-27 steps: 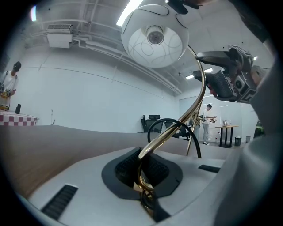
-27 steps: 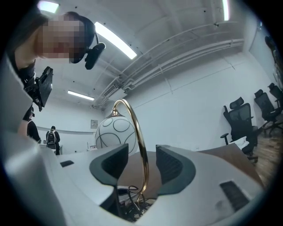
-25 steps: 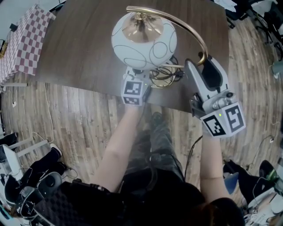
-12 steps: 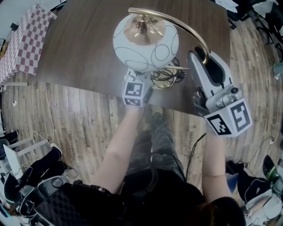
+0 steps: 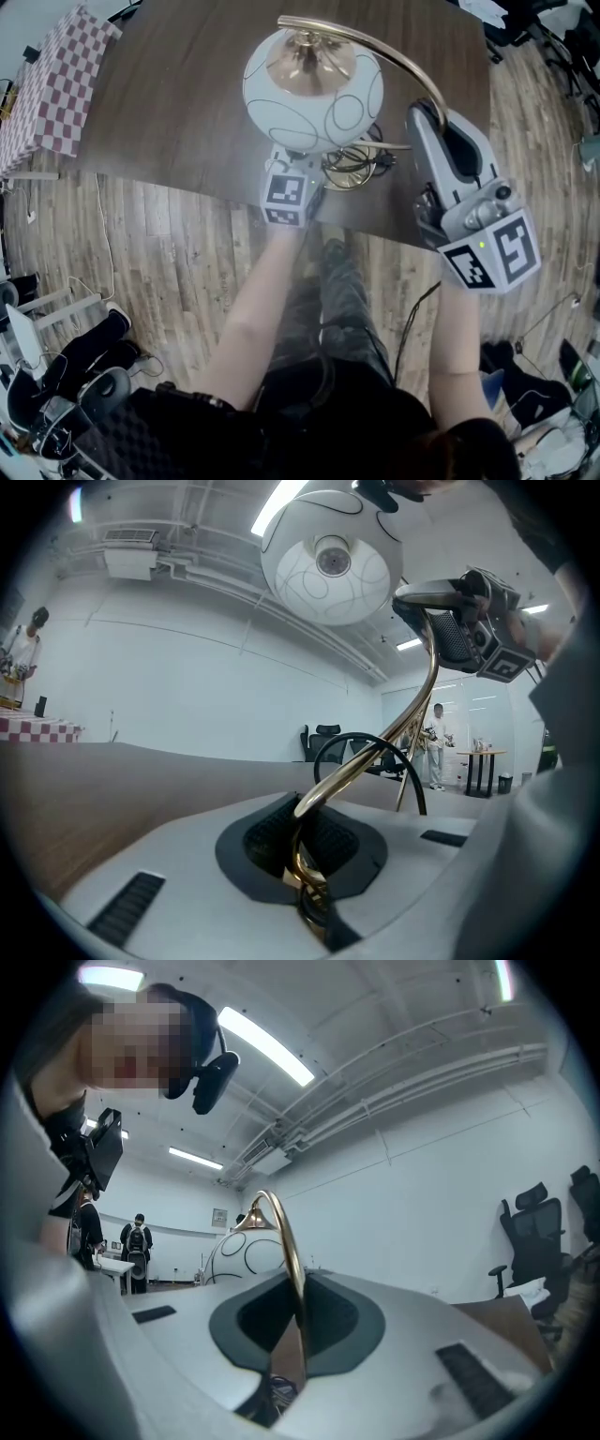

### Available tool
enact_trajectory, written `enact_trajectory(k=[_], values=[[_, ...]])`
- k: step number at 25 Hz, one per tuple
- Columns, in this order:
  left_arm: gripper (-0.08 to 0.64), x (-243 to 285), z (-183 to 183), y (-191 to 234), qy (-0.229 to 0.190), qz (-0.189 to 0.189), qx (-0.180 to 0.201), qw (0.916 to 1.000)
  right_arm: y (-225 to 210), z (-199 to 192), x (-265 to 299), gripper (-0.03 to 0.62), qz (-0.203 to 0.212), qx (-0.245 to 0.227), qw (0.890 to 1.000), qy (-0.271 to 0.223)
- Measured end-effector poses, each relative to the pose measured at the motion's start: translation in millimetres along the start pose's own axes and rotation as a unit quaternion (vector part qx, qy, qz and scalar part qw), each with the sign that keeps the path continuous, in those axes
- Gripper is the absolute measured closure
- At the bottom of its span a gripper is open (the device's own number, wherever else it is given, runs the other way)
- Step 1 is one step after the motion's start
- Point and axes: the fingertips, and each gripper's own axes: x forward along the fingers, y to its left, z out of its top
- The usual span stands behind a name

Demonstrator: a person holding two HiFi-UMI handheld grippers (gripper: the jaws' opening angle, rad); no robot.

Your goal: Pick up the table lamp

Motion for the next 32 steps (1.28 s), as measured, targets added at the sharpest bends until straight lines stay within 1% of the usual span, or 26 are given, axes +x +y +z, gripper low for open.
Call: enact_trajectory(k=[4, 8, 18, 32], values=[[0.557, 0, 0, 1, 0.001, 0.003, -0.006, 1.0, 1, 0, 1, 0.581, 0.003, -0.022, 1.0, 0.004], [0.557, 1, 2, 2, 0.001, 0.006, -0.008, 0.9999, 1, 2, 2, 0.586, 0.009, -0.028, 1.0, 0.005], [0.558, 2, 5, 4, 0.006, 0.016, -0.01, 0.9998, 4, 6, 2, 0.589, 0.025, -0.032, 0.999, -0.009], [0.558, -5, 6, -1, 0.015, 0.012, -0.013, 0.9997, 7, 12, -2, 0.589, 0.026, -0.023, 0.999, -0.022]])
